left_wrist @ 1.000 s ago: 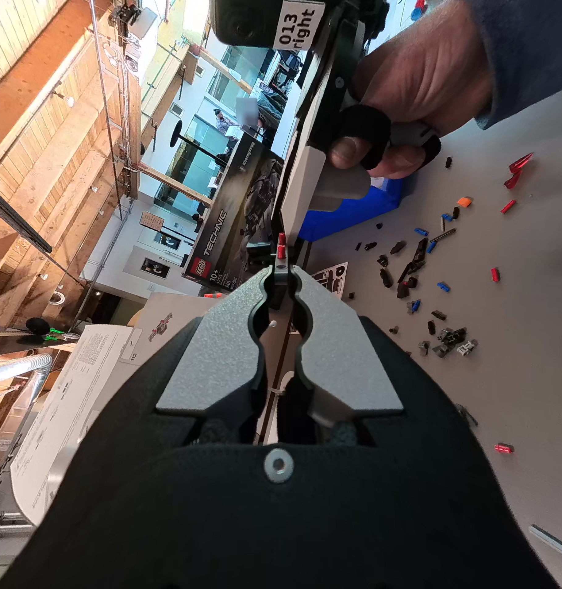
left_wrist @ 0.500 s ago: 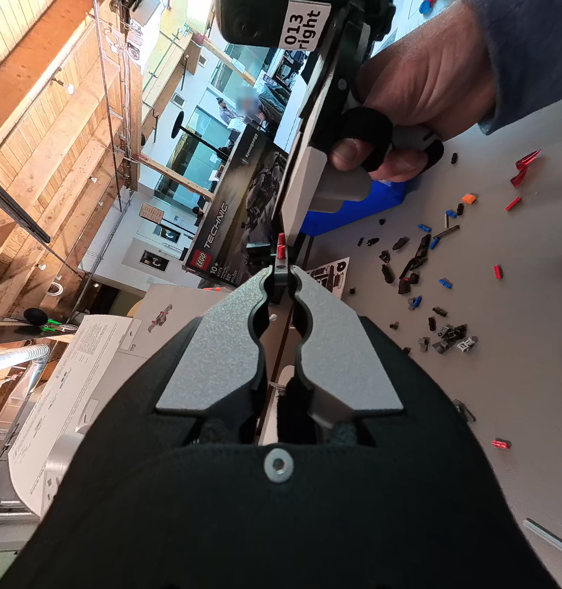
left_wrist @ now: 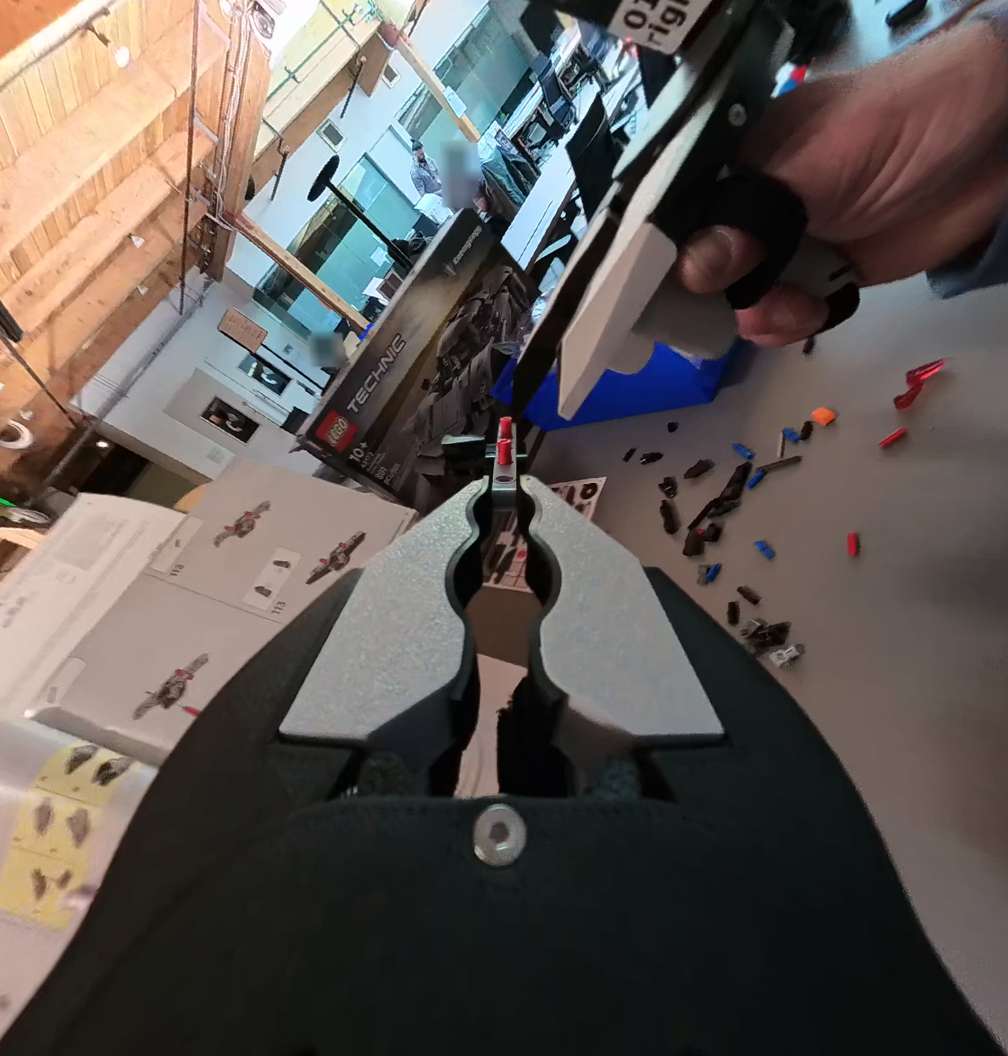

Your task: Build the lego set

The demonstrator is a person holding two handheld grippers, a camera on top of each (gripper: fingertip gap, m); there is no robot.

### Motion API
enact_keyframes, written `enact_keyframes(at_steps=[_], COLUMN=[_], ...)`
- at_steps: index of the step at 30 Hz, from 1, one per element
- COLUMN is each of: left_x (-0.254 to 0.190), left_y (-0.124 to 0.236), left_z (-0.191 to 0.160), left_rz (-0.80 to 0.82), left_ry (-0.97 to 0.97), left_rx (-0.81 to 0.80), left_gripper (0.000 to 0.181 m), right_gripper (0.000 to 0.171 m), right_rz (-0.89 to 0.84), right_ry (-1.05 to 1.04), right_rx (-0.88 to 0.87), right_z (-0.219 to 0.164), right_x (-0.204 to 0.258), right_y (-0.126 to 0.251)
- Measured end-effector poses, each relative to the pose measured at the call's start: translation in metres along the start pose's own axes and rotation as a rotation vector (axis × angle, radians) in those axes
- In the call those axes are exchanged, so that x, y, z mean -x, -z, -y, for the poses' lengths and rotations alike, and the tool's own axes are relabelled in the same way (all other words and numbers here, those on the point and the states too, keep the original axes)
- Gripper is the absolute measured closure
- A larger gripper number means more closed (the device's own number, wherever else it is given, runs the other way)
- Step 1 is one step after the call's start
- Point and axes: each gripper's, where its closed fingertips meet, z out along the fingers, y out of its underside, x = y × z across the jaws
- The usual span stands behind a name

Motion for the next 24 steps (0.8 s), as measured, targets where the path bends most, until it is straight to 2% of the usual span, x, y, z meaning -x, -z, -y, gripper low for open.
enact_keyframes(at_steps=[4,8,15,22,24], left_x=[0.002,0.001,-0.005,-0.014,-0.016], left_y=[0.0,0.001,0.004,0.0,0.0], left_z=[0.001,0.002,0.011,0.018,0.021], left_rz=[-0.024,-0.002,0.088,0.116,0.111], left_ry=[0.111,0.1,-0.096,-0.19,-0.18], left_rx=[-0.023,-0.029,-0.049,-0.061,-0.075], left_gripper=[0.175,0.176,0.175,0.176,0.176], right_gripper=[0.112,0.118,0.121,0.121,0.127], right_rz=[-0.028,-0.028,0.288,0.497,0.539], right_ry=[-0.014,-0.178,-0.795,-0.997,-1.004], right_rx=[0.018,-0.028,-0.334,-0.492,-0.535], right_z=[-0.004,-0.006,-0.006,0.003,0.009], right_x=[0.0,-0.002,0.006,0.025,0.028], right_y=[-0.002,0.001,0.007,0.0,0.0])
